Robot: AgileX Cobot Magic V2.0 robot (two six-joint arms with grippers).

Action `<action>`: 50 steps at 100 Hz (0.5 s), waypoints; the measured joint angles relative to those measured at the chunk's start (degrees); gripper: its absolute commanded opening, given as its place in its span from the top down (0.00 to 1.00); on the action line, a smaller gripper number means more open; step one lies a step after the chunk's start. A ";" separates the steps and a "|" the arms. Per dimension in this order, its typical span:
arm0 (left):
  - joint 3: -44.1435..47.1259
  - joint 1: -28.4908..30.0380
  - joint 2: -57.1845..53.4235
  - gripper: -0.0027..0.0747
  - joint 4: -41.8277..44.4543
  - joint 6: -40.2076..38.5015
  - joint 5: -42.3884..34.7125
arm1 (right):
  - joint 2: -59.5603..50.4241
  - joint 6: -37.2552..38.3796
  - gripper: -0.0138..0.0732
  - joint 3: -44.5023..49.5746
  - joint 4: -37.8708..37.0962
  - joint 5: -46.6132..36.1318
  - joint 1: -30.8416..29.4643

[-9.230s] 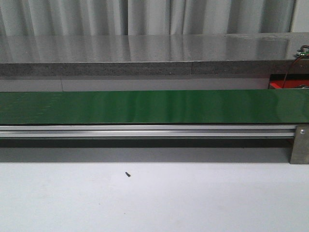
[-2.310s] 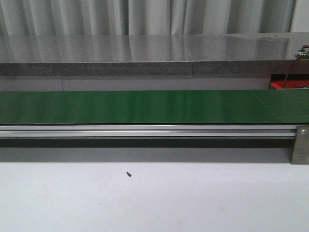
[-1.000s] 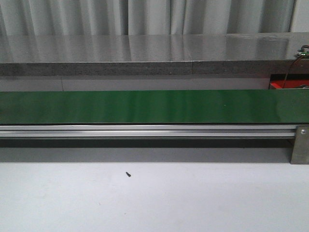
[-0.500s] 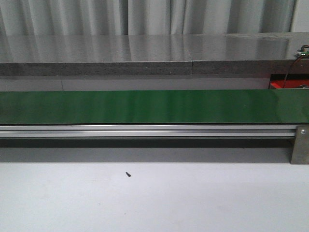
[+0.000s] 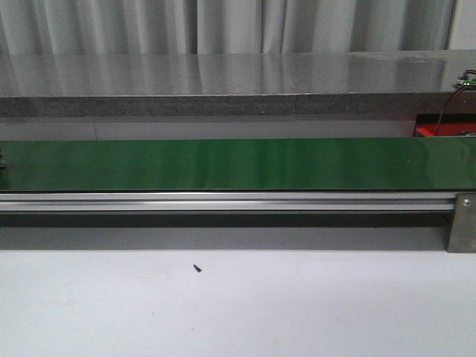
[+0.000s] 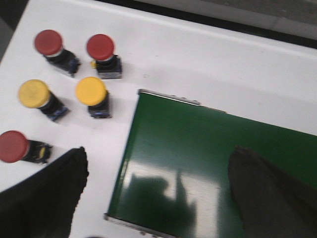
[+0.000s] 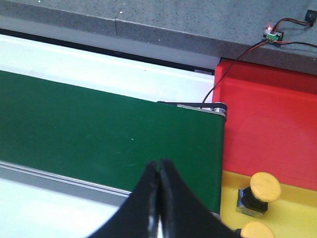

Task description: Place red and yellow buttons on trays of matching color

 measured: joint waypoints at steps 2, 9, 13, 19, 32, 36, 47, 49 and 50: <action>0.00 0.72 0.00 0.23 0.00 0.00 0.00 | 0.00 0.00 0.92 0.00 0.00 0.00 0.00; 0.00 4.48 0.21 0.23 0.21 0.00 -0.23 | 0.00 0.00 0.92 0.00 0.00 0.00 0.00; 0.00 6.83 0.62 0.23 0.48 0.00 -0.40 | 0.00 0.00 0.92 0.00 0.00 0.00 0.00; 0.00 10.22 1.31 0.23 0.84 0.00 -0.89 | 0.00 0.00 0.92 0.00 0.00 0.00 0.00; 0.00 15.75 4.15 0.23 1.19 0.00 -3.35 | 0.00 0.00 0.92 0.00 0.00 0.00 0.00; 0.00 17.06 5.38 0.23 1.44 0.00 -3.92 | 0.00 0.00 0.92 0.00 0.00 0.00 0.00; 0.00 18.87 9.11 0.23 1.53 0.00 -4.72 | 0.00 0.00 0.92 0.00 0.00 0.00 0.00; 0.00 19.01 9.93 0.23 1.53 0.00 -4.72 | 0.00 0.00 0.92 0.00 0.00 0.00 0.00; 0.00 19.01 10.50 0.23 1.70 0.00 -4.83 | 0.00 0.00 0.92 0.00 0.00 0.00 0.00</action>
